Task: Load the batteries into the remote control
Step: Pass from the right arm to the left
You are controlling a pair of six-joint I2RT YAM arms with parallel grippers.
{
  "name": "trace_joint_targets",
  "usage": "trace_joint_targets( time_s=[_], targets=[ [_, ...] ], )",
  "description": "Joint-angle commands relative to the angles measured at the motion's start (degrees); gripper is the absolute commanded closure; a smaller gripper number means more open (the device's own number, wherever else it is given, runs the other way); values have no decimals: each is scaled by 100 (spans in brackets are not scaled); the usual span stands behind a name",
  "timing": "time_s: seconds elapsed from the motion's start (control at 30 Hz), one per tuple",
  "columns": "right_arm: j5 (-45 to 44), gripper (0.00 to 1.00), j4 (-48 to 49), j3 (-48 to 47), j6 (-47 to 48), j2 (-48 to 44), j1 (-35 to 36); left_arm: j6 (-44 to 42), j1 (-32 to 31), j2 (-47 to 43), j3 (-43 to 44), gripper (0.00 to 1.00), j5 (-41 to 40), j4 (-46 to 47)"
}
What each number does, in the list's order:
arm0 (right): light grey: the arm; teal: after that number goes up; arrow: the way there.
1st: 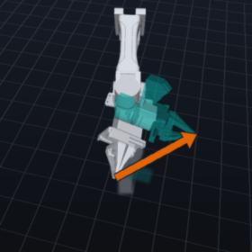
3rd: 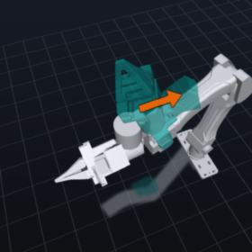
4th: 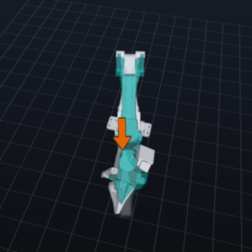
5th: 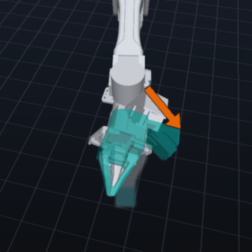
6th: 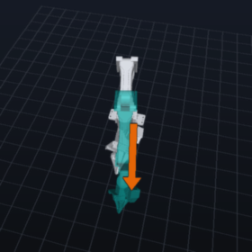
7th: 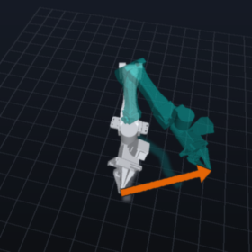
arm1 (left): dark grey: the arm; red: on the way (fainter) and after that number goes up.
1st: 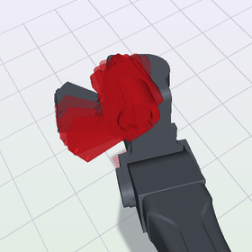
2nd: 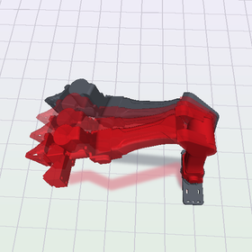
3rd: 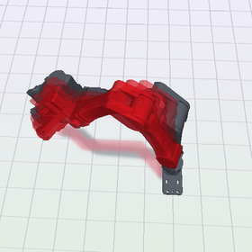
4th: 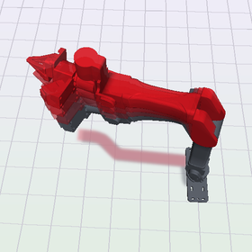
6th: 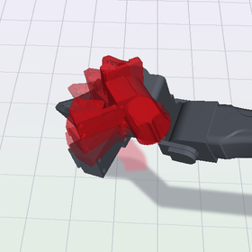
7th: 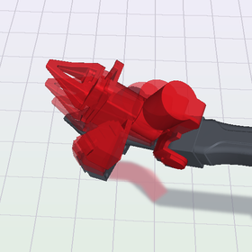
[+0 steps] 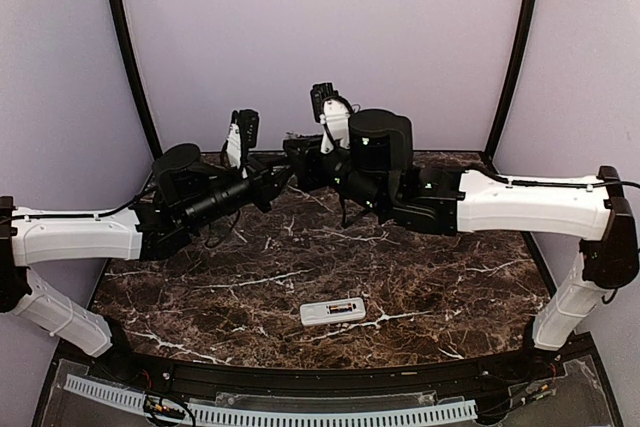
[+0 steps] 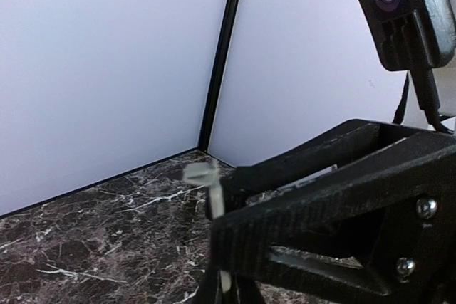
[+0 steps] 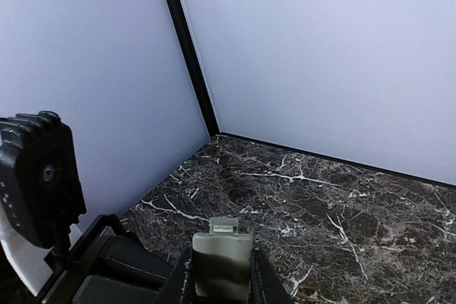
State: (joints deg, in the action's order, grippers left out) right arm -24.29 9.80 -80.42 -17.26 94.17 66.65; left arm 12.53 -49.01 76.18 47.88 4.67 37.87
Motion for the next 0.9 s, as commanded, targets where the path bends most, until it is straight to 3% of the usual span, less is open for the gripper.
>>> trace_joint_targets(
  time_s=[0.0,0.17,0.33,0.47,0.67,0.87],
  targets=[
    [241,87,121,202,-241,-64,93,-236,23,-213,-39,100,-218,250],
    [313,81,128,267,-118,-165,90,-368,23,-409,-219,100,-320,226],
    [614,63,-41,427,686,-690,-21,-562,24,-738,-367,100,-260,-138],
    [2460,48,-784,635,1447,-1595,-578,-910,23,-1150,-372,100,254,-792],
    [5031,40,-2978,230,2642,-2171,-1044,-1507,23,-1415,76,100,2343,-2393],
    [5838,37,-3155,125,2679,-2047,-1113,-1551,19,-1219,494,100,3323,-2908]
  ],
)
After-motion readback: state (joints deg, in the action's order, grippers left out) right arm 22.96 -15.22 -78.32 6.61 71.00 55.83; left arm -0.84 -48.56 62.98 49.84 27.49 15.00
